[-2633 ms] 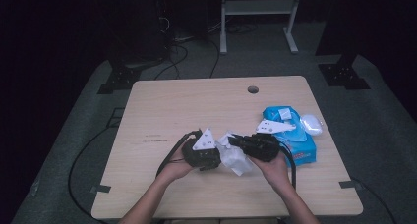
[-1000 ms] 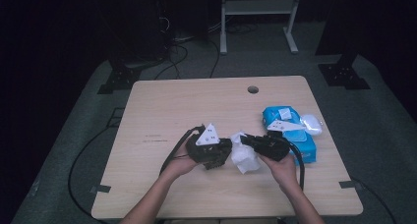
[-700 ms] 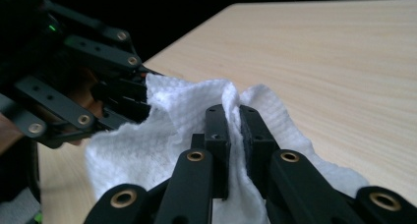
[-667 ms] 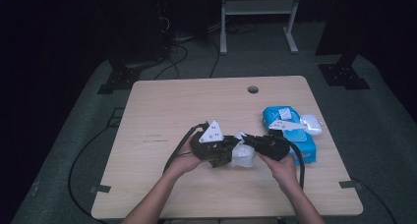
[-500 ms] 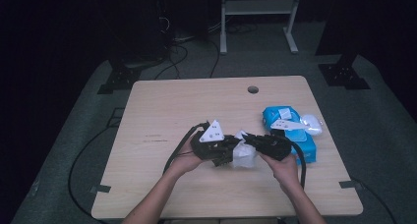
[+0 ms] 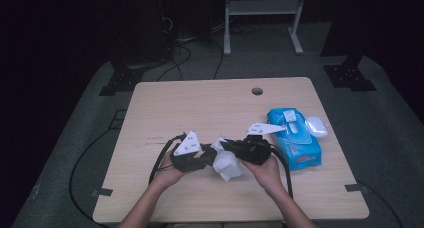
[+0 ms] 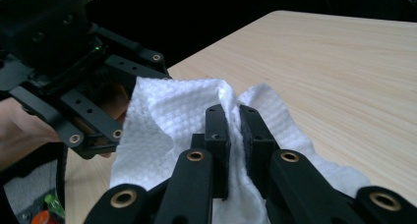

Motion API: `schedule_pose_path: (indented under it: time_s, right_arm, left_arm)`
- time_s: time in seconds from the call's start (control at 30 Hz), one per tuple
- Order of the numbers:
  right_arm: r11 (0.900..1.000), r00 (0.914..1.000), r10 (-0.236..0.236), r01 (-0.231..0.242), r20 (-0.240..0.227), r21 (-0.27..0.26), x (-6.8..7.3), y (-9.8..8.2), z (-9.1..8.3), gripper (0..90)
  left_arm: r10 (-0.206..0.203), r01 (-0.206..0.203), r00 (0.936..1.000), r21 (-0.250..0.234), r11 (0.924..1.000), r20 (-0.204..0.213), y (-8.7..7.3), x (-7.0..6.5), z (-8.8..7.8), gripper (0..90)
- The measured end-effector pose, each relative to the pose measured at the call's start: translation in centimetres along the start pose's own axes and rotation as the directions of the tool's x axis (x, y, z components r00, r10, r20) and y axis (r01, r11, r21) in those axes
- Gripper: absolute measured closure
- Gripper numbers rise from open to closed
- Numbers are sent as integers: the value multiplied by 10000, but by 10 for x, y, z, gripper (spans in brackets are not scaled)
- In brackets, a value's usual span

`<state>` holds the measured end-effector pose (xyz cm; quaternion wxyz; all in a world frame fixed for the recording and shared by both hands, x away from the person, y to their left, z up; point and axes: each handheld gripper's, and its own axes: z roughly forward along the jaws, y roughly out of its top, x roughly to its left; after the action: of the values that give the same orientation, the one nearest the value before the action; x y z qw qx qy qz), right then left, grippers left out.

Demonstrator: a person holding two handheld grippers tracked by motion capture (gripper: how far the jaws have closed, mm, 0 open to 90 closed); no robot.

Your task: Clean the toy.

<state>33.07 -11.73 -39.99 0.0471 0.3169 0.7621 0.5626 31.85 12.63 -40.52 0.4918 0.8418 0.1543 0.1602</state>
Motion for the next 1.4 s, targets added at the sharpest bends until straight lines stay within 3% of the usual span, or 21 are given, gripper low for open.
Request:
schedule_pose_path:
  time_s: [0.2,0.37,0.47,0.57,0.67,0.77,0.87,1.13,1.23,1.33,1.4]
  right_arm:
    - [9980,9993,-372,372,-15,520,8,-2,26,831]
    - [9947,9990,-448,444,22,928,9,-10,43,831]
    - [9917,9986,-506,488,119,1190,8,-15,52,831]
    - [9895,9983,-542,508,219,1351,5,-17,55,830]
    - [9917,9965,-535,456,636,1199,-4,-16,47,831]
    - [9953,9947,-310,217,982,948,-16,-15,34,830]
    - [9959,9911,-110,-11,1328,906,-28,-18,22,830]
    - [9957,9891,-15,-123,1474,923,-35,-26,16,830]
    - [9956,9888,11,-151,1493,925,-36,-27,14,830]
    - [9957,9882,19,-161,1531,913,-37,-28,12,830]
    - [9959,9883,75,-211,1526,878,-39,-29,10,829]
  left_arm:
    - [-405,410,9989,215,9989,-219,-23,4,-14,663]
    - [-732,748,9971,793,9940,-224,-44,6,-12,669]
    - [-729,742,9972,1282,9890,-146,-54,7,-8,678]
    - [-922,929,9957,1363,9863,-116,-58,10,-7,678]
    - [-1032,1024,9947,1503,9833,-27,-62,12,-6,676]
    - [-1009,999,9949,1555,9828,-13,-61,13,-6,674]
    - [-919,915,9957,1877,9780,-66,-59,15,-4,589]
    - [-619,626,9980,2491,9665,-106,-36,19,16,472]
    - [-512,502,9987,2831,9578,-40,-31,20,24,491]
    - [-381,355,9993,2906,9562,32,-28,21,26,598]
    - [-342,293,9993,2893,9568,120,-27,23,24,623]
